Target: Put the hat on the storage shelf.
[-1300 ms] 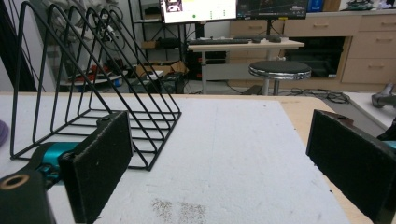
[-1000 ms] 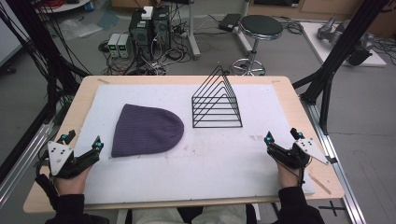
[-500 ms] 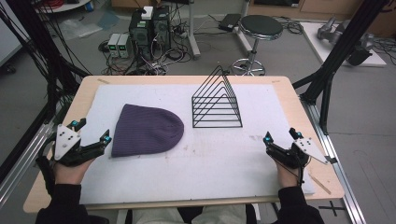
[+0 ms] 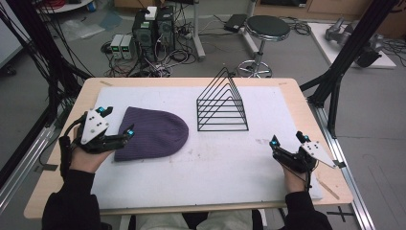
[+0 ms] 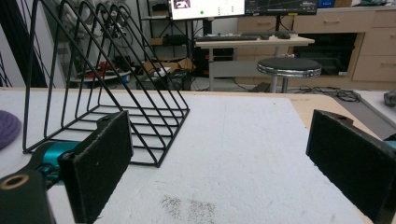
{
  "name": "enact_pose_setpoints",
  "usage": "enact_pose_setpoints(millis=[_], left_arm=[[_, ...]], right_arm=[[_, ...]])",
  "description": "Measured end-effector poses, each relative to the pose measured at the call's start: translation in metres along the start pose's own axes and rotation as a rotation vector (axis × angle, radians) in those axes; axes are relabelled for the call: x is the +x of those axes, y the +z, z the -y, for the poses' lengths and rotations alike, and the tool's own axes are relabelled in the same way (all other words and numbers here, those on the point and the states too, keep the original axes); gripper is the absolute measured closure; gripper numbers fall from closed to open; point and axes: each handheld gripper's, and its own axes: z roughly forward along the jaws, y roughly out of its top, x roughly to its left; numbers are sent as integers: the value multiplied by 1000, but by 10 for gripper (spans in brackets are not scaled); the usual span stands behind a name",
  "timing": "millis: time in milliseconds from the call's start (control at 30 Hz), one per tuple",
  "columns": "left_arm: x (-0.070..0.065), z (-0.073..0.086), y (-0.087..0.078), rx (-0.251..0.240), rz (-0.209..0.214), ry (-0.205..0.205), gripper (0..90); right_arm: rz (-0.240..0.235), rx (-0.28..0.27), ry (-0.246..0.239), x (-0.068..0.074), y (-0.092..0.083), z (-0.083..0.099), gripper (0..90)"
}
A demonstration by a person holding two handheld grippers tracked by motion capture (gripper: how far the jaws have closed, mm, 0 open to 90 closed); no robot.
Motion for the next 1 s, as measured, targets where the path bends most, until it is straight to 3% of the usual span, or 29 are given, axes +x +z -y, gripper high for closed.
enact_pose_setpoints(millis=[167,300,533,567,700,1000], left_arm=[[-4,-13,11,10,37,29,188],[-8,-22,21,49,84,61,189],[-21,-29,47,106,137,97,189],[-27,-30,57,124,150,110,189],[-34,-30,69,147,180,106,189],[-40,-33,83,173,203,107,191]], right_arm=[[-2,2,3,0,0,0,65],[-3,4,5,0,0,0,66],[-3,4,4,0,0,0,66],[-4,5,4,0,0,0,65],[-4,2,4,0,0,0,65],[-10,3,2,0,0,0,65]])
